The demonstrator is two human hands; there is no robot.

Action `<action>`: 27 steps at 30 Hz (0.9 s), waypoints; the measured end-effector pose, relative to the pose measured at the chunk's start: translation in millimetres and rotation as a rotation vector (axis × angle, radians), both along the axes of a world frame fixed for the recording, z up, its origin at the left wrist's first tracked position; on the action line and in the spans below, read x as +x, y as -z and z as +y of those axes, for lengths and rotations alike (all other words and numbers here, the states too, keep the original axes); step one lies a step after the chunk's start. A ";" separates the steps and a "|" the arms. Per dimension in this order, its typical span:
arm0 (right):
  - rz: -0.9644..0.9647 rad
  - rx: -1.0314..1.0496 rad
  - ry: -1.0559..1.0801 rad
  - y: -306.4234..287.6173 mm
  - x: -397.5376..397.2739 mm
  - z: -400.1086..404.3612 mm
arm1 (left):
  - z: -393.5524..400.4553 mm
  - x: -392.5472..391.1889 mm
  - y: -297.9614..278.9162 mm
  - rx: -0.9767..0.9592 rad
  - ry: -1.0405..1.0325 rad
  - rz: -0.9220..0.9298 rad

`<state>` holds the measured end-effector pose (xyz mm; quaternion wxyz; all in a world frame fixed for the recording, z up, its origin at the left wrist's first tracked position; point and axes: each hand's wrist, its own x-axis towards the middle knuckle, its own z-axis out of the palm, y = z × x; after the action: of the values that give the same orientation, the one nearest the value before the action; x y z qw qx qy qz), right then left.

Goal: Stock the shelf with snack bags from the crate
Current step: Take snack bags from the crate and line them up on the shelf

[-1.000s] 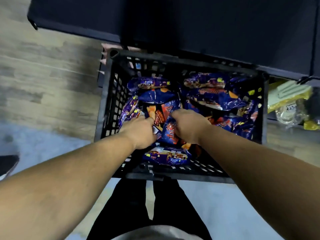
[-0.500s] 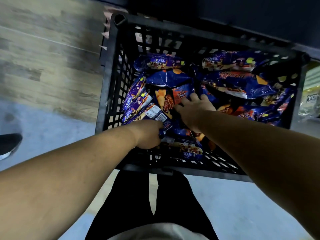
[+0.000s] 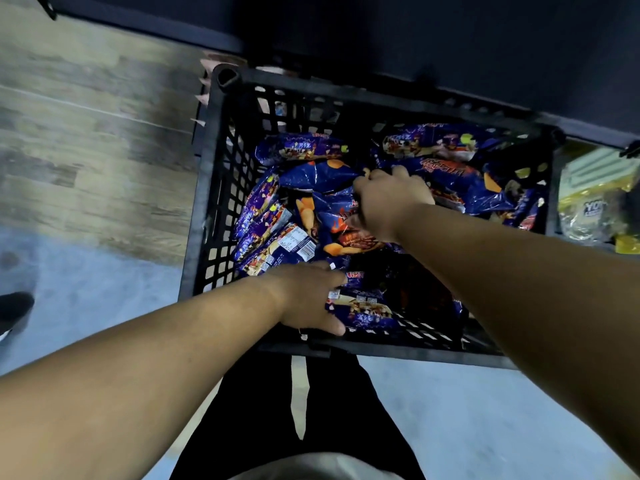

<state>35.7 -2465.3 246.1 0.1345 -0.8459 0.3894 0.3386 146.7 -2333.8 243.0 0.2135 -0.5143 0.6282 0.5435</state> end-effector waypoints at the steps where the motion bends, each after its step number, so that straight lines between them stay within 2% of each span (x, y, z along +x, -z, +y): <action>1: -0.006 0.003 0.017 -1.8 0.1 -1.3 | 0.0 -1.9 0.3 -0.008 0.010 -0.002; 4: -0.014 0.024 0.035 -6.1 0.3 -2.8 | -1.4 -4.7 0.1 -0.098 -0.015 0.015; 6: -0.023 0.038 0.046 -7.5 -0.9 -3.7 | -7.3 1.2 -2.5 -0.128 -0.104 -0.016; 9: -0.031 0.044 0.068 -10.1 -2.8 -7.7 | -21.2 20.5 -9.0 -0.079 -0.319 -0.065; 12: -0.045 0.033 0.101 -11.8 -2.4 -9.7 | -32.5 44.5 -9.5 -0.022 -0.644 0.001; 14: -0.044 0.030 0.110 -11.7 -1.9 -9.1 | -36.9 57.9 -4.9 0.003 -0.760 0.007; 18: -0.045 0.035 0.111 -9.3 -1.5 -5.0 | -39.2 63.4 -1.5 0.015 -0.801 -0.008; 22: -0.024 0.087 0.118 -4.3 -0.7 -0.9 | -35.4 58.5 1.4 0.079 -0.882 0.062; 27: 0.046 0.078 0.097 -0.9 1.4 2.5 | -31.2 59.4 -5.0 0.155 -0.735 0.091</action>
<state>37.1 -2462.8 247.0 0.1746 -0.8120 0.4196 0.3661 206.1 -2365.0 248.0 0.0142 -0.6630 0.3674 0.6521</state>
